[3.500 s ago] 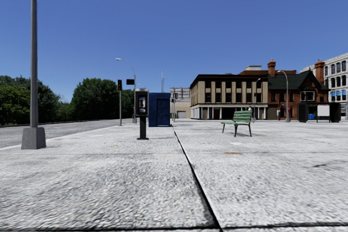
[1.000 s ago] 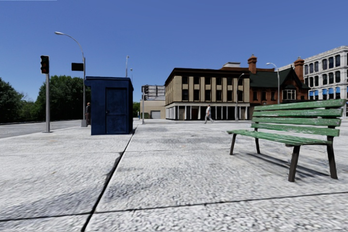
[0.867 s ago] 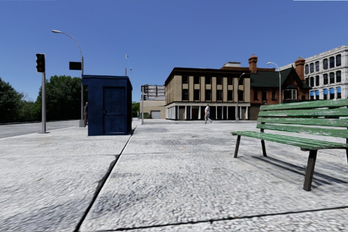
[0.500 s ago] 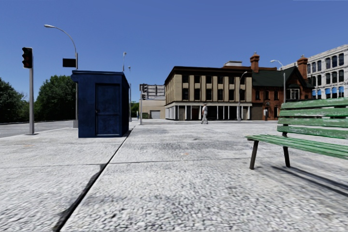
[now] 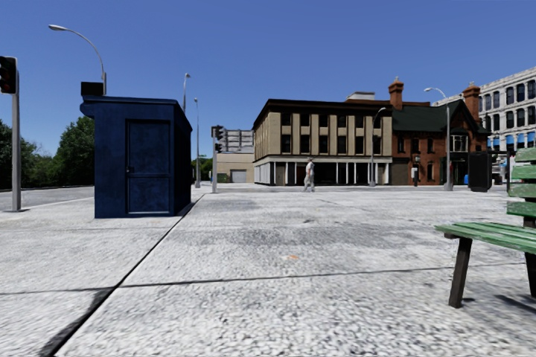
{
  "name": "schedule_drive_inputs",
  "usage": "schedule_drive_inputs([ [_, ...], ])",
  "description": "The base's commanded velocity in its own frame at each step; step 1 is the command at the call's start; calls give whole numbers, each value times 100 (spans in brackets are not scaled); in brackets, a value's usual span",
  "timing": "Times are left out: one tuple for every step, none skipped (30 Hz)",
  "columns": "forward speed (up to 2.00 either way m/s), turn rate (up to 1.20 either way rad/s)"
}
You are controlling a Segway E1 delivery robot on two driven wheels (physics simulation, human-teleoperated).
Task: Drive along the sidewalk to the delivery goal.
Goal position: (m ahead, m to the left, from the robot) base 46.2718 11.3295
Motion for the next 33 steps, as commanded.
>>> schedule_drive_inputs([
  [200,0],
  [200,0],
  [200,0],
  [200,0],
  [200,0],
  [200,0],
  [200,0],
  [200,0],
  [200,0],
  [200,0],
  [200,0],
  [200,0],
  [200,0],
  [200,0],
  [200,0],
  [200,0],
  [200,0],
  [200,0],
  [200,0],
  [200,0],
  [200,0],
  [200,0],
  [200,0],
  [200,0],
  [200,0],
  [200,0],
  [200,0],
  [200,0],
  [200,0],
  [200,0],
  [200,0],
  [200,0],
  [200,0],
])
